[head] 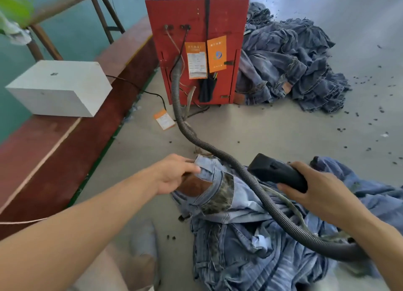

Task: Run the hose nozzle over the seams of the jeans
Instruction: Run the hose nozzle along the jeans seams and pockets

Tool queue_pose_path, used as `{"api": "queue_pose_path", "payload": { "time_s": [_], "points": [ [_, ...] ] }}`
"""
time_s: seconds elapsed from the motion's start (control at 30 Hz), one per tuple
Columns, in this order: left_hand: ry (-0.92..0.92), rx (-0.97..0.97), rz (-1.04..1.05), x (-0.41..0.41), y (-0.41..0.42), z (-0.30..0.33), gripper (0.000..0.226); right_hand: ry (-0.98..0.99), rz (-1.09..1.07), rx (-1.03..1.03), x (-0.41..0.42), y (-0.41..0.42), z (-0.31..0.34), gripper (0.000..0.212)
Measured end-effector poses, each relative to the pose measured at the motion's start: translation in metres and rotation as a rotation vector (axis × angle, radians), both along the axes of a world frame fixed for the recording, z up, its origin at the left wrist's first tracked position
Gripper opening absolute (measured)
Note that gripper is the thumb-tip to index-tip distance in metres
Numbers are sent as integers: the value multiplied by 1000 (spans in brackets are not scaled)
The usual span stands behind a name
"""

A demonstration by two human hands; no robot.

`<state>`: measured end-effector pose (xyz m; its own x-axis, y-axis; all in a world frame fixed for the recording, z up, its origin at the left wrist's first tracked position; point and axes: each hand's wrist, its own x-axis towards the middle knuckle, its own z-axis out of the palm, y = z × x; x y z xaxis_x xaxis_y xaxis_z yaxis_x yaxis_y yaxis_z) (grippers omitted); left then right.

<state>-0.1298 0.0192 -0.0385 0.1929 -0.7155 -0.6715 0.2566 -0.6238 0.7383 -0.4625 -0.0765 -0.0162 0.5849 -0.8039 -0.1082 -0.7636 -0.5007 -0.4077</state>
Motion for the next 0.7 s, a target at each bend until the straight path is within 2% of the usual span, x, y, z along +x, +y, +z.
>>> {"api": "queue_pose_path", "payload": {
  "time_s": [0.13, 0.2, 0.27, 0.37, 0.43, 0.53, 0.6, 0.7],
  "points": [
    [-113, 11, -67, 12, 14, -10, 16, 50, 28, 9, 7, 8, -2, 37],
    [-122, 29, -65, 13, 20, -21, 20, 64, 29, 14, 10, 10, -3, 36],
    [-73, 46, -39, 10, 24, -28, 28, 64, 21, 9, 12, 12, -4, 36],
    [104, 56, 5, 4, 28, -38, 47, 43, 31, -14, 13, 18, -2, 40],
    [156, 5, -38, 0, 31, -45, 49, 22, 29, -13, 11, 20, -1, 39],
    [-18, -55, -203, 7, 32, -50, 42, 37, 21, -13, 8, 17, -3, 39],
    [-153, -15, -304, 15, 31, -43, 51, 42, 20, -13, 9, 16, -4, 41],
    [-163, 6, -435, 20, 32, -33, 54, 40, 27, -19, 13, 14, -3, 43]
  ]
}}
